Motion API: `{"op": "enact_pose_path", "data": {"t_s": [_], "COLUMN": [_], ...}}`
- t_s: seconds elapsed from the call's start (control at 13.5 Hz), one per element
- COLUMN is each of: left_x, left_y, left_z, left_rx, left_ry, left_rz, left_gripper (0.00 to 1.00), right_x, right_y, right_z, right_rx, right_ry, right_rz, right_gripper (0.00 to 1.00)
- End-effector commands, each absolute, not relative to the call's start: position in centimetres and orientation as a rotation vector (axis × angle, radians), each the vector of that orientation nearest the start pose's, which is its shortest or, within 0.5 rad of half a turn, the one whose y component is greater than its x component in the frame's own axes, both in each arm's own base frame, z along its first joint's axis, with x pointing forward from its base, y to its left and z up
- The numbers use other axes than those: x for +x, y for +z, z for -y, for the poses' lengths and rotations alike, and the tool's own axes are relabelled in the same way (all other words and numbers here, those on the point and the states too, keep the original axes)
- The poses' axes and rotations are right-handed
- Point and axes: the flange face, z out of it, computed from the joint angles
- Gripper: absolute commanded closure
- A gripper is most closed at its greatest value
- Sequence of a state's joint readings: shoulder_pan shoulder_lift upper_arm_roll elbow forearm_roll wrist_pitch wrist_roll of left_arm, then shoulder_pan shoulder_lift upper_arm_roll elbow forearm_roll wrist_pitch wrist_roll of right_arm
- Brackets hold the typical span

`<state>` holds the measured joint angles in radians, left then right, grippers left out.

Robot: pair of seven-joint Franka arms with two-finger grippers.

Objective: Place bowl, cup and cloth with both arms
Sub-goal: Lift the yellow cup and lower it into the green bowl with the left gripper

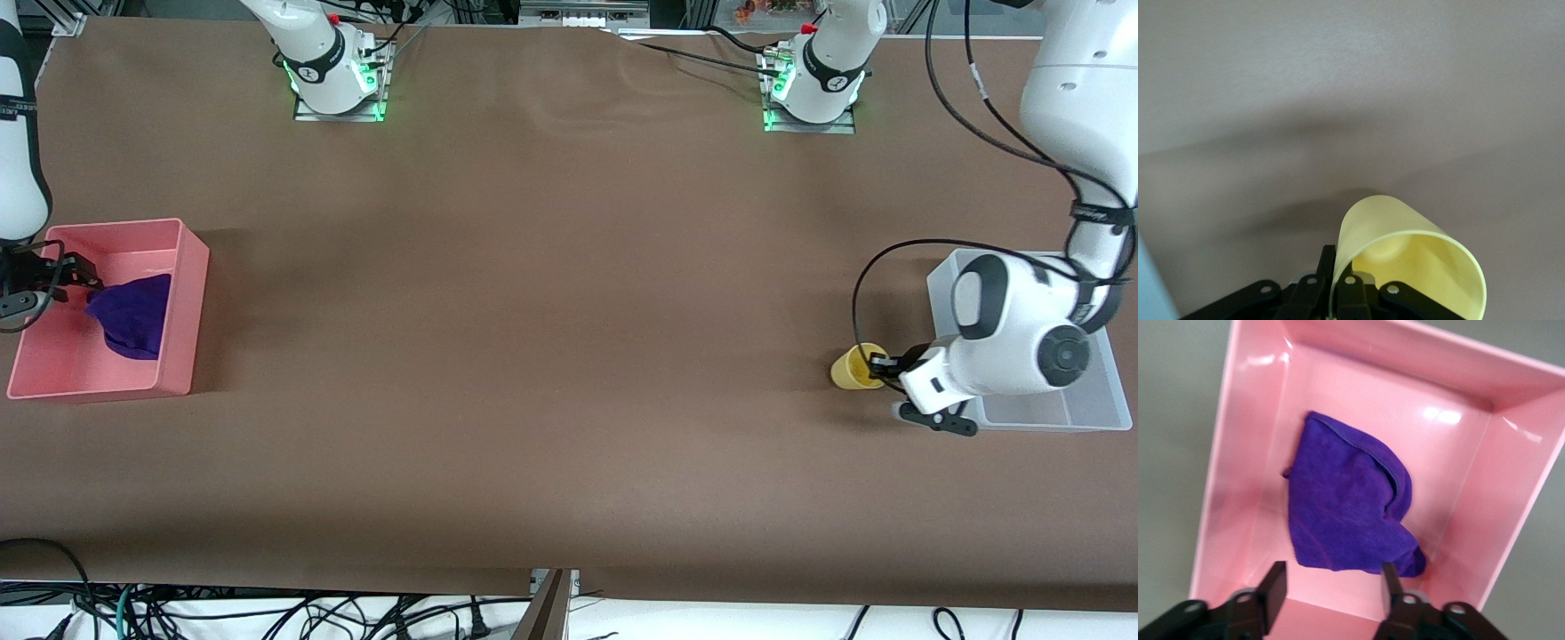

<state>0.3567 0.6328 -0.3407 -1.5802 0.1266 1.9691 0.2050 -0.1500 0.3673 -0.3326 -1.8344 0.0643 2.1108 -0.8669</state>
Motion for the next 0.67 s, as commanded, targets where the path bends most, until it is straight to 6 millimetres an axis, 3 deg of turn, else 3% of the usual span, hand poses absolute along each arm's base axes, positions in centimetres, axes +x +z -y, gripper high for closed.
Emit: {"op": "enact_pose_path", "data": {"t_s": [0.0, 0.07, 0.15, 0.3, 0.44, 0.59], "left_x": [67.5, 67.3, 66.6, 65.2, 63.4, 61.8], "left_y": [35.7, 37.6, 39.0, 39.7, 39.3, 36.9], "left_z": [-6.8, -8.9, -12.7, -18.7, -24.9, -29.7], "left_rx": [-3.184, -3.185, -3.191, -3.197, -3.095, -3.076], "left_ry": [0.383, 0.416, 0.432, 0.419, 0.460, 0.458], "left_rz": [-0.322, -0.281, -0.257, -0.364, -0.469, -0.467], "left_gripper": [1.00, 1.00, 1.00, 1.00, 1.00, 1.00], "right_x": [57.4, 57.7, 58.0, 57.9, 57.6, 57.2], "right_y": [39.3, 40.8, 42.2, 44.1, 47.0, 50.3], "right_z": [25.1, 24.3, 23.0, 20.4, 15.7, 9.6], "right_rx": [-3.034, -3.024, -3.019, -3.016, -3.018, -3.052], "right_ry": [0.100, 0.092, 0.088, 0.108, 0.151, 0.177], "right_rz": [0.612, 0.624, 0.601, 0.514, 0.378, 0.255], "right_gripper": [0.00, 0.00, 0.00, 0.00, 0.00, 0.00]}}
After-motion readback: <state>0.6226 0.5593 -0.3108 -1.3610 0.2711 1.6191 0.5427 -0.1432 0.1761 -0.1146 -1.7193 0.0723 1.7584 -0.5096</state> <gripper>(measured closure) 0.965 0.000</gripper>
